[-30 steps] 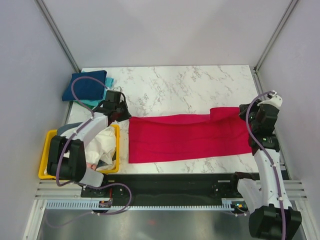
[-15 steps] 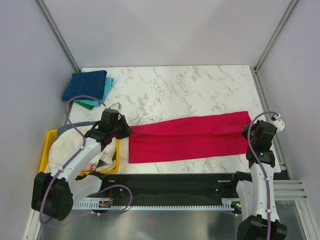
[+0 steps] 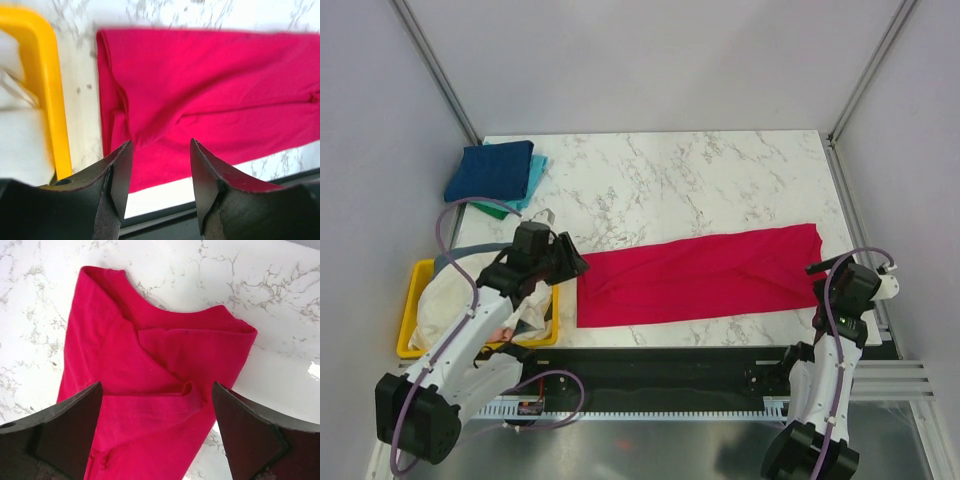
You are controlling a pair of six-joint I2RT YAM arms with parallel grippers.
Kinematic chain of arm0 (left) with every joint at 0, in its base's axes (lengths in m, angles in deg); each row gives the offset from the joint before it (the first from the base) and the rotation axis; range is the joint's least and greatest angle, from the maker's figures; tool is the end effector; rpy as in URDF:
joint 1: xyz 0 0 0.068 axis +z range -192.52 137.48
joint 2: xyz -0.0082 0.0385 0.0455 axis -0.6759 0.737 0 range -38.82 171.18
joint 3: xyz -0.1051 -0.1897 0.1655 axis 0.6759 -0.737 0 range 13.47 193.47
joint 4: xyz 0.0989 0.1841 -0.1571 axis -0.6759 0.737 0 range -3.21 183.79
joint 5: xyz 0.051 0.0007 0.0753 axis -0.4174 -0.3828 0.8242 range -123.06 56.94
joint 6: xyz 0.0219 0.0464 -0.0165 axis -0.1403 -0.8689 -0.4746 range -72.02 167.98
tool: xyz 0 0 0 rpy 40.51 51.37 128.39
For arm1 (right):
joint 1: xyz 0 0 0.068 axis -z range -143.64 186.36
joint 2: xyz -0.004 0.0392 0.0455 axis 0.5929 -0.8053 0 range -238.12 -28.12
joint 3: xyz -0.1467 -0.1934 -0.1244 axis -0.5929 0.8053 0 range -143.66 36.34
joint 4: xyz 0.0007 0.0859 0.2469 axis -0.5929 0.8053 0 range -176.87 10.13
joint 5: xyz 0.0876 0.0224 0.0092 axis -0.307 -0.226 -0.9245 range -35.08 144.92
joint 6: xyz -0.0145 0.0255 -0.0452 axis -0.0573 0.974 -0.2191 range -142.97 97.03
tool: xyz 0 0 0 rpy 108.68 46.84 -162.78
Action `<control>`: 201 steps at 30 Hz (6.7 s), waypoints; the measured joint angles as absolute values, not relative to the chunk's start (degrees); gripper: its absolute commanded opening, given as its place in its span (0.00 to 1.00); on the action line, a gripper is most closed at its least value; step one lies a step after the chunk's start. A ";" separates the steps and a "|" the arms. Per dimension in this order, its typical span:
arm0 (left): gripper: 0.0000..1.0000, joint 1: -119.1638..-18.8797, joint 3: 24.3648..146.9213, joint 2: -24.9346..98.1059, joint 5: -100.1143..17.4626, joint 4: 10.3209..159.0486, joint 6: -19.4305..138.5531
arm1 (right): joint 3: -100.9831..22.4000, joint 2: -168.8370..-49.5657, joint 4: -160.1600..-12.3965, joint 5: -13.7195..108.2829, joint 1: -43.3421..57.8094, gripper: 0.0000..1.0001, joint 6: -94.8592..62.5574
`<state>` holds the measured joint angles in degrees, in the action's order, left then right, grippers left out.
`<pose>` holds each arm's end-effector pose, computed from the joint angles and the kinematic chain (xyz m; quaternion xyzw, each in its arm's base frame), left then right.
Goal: Fold and stack the t-shirts
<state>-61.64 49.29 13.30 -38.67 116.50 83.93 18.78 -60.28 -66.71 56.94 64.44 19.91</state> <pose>0.1745 -0.0641 0.2320 -0.1174 0.9188 -0.2131 0.3107 0.1219 -0.0663 0.1878 0.5208 0.7167 0.0442 0.4617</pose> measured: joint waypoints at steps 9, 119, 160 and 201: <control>0.55 -68.65 61.11 28.82 -31.90 113.14 82.00 | 10.72 -64.00 -68.72 50.06 63.54 0.97 20.72; 0.34 -101.83 37.35 31.35 -30.19 88.18 100.17 | 22.21 -73.38 -66.80 52.20 -3.67 0.28 34.16; 0.02 -75.89 84.28 48.62 -37.80 114.14 80.82 | -32.58 -114.55 -57.27 64.44 14.38 0.00 7.86; 0.67 -59.21 117.57 73.54 -50.17 129.22 72.10 | -42.77 -127.10 -60.87 51.02 25.68 0.81 4.65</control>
<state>-59.21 117.57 73.54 -50.17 129.22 72.10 -42.77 -127.10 -60.87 51.02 25.68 4.65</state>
